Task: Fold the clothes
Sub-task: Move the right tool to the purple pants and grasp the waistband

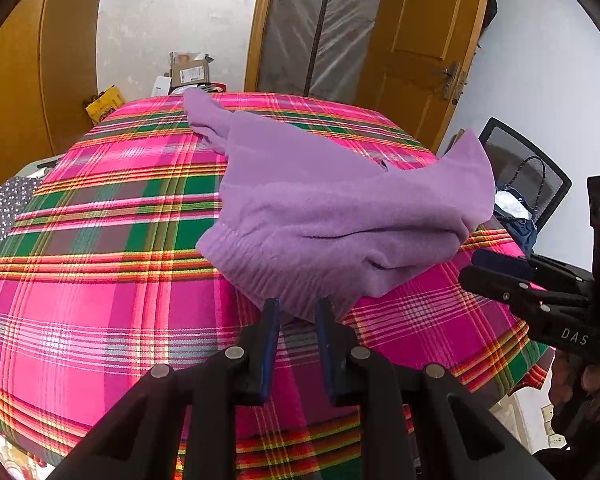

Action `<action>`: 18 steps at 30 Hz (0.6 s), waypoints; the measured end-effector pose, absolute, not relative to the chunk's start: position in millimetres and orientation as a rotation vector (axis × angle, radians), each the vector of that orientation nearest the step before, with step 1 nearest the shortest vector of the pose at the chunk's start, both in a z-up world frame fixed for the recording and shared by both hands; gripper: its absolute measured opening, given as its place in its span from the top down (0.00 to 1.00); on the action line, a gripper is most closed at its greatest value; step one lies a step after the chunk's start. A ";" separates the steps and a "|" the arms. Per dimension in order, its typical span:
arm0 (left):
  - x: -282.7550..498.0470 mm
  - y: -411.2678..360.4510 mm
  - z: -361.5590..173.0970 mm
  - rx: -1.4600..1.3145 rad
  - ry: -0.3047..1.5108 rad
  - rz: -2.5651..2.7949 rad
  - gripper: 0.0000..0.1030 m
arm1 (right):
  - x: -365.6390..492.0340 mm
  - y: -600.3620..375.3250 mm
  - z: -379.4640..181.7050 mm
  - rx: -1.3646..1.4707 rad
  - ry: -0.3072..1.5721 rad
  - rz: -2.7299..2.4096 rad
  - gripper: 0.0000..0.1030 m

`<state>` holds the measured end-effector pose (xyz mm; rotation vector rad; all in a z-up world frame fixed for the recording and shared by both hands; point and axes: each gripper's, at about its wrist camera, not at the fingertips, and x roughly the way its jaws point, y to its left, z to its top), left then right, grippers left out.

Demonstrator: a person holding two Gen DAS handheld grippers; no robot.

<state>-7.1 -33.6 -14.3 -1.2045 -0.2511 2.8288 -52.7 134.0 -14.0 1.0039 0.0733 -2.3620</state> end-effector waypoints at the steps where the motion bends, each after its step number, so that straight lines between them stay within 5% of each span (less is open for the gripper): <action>1: -7.2 -35.0 -15.2 -1.208 -0.254 2.827 0.81 | -53.6 132.7 -13.5 1.002 0.080 -2.362 0.55; 18: -15.5 -56.4 -17.3 -1.234 -0.300 2.839 0.81 | -70.5 100.6 -2.9 0.960 0.161 -2.318 0.55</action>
